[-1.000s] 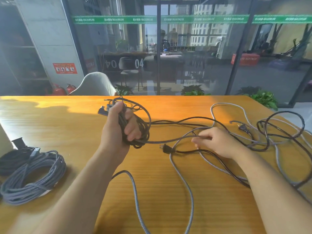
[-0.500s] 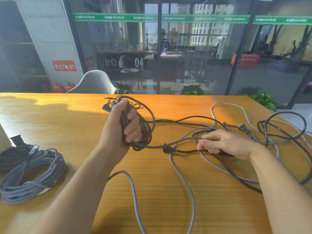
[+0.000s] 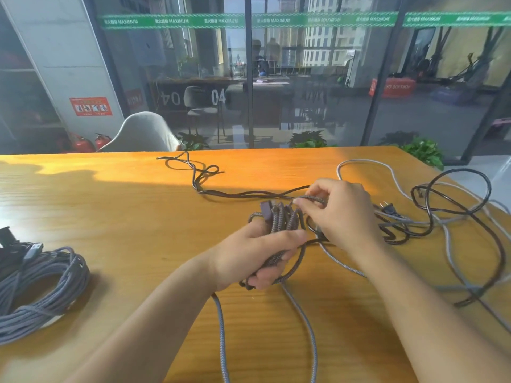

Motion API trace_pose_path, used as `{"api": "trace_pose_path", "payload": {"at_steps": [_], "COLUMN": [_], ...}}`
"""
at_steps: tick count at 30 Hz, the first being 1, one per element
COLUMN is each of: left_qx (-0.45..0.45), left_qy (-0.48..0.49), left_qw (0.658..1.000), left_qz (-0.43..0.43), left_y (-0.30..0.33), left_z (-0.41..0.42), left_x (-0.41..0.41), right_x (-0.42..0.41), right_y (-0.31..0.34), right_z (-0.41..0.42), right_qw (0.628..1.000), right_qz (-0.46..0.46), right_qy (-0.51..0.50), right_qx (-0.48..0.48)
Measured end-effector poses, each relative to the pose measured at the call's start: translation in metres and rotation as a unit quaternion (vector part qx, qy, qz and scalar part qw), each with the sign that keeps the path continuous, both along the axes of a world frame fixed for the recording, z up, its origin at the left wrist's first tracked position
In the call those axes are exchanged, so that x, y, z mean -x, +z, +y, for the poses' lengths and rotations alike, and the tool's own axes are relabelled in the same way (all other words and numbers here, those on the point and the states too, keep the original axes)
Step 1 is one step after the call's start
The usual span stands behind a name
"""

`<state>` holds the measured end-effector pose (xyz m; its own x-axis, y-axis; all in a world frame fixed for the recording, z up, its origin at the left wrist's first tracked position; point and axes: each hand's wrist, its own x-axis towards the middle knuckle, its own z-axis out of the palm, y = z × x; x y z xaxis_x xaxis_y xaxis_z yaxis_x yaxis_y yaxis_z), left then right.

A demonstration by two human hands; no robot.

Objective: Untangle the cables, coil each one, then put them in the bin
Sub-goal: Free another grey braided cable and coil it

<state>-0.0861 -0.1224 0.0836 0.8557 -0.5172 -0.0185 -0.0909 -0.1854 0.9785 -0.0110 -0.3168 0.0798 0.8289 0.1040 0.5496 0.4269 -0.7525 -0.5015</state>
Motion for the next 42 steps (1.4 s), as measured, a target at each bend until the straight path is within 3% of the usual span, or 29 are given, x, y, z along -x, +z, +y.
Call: {"api": "trace_pose_path", "payload": {"at_steps": [5,12,17,21,25,28,31,35,38,42], "left_qx": [-0.054,-0.030,0.048,0.140,0.231,0.219,0.182,0.258,0.332,0.379], "left_qy": [0.029,0.151,0.262,0.335,0.291,0.262,0.303,0.328,0.297,0.236], "left_qw": [0.998,0.987,0.963,0.931,0.928,0.939,0.934,0.907,0.895,0.895], "left_qz": [-0.006,-0.040,-0.038,-0.023,0.000,-0.028,-0.058,-0.047,-0.019,0.008], "left_y": [-0.005,-0.011,-0.014,-0.012,-0.011,-0.007,-0.005,0.001,0.010,0.022], "left_z": [0.001,0.007,0.024,0.042,0.032,0.027,0.029,0.036,0.047,0.059], "left_x": [-0.002,-0.012,-0.020,-0.026,-0.021,-0.018,-0.017,-0.020,-0.019,-0.011], "right_x": [0.018,0.032,0.037,0.043,0.057,0.061,0.060,0.055,0.050,0.034], "right_y": [0.007,0.021,0.019,0.009,0.004,-0.004,-0.008,-0.015,-0.023,-0.021], "right_z": [0.015,0.014,0.021,0.034,0.050,0.057,0.058,0.058,0.057,0.044], "right_qw": [0.992,0.952,0.951,0.972,0.937,0.922,0.911,0.892,0.875,0.883], "right_qz": [0.006,0.137,0.147,0.105,0.152,0.182,0.196,0.246,0.284,0.279], "right_qy": [0.077,0.213,0.211,0.197,0.308,0.337,0.359,0.379,0.391,0.364], "right_qx": [-0.099,-0.171,-0.174,-0.070,-0.062,-0.054,-0.047,-0.006,0.014,0.102]}}
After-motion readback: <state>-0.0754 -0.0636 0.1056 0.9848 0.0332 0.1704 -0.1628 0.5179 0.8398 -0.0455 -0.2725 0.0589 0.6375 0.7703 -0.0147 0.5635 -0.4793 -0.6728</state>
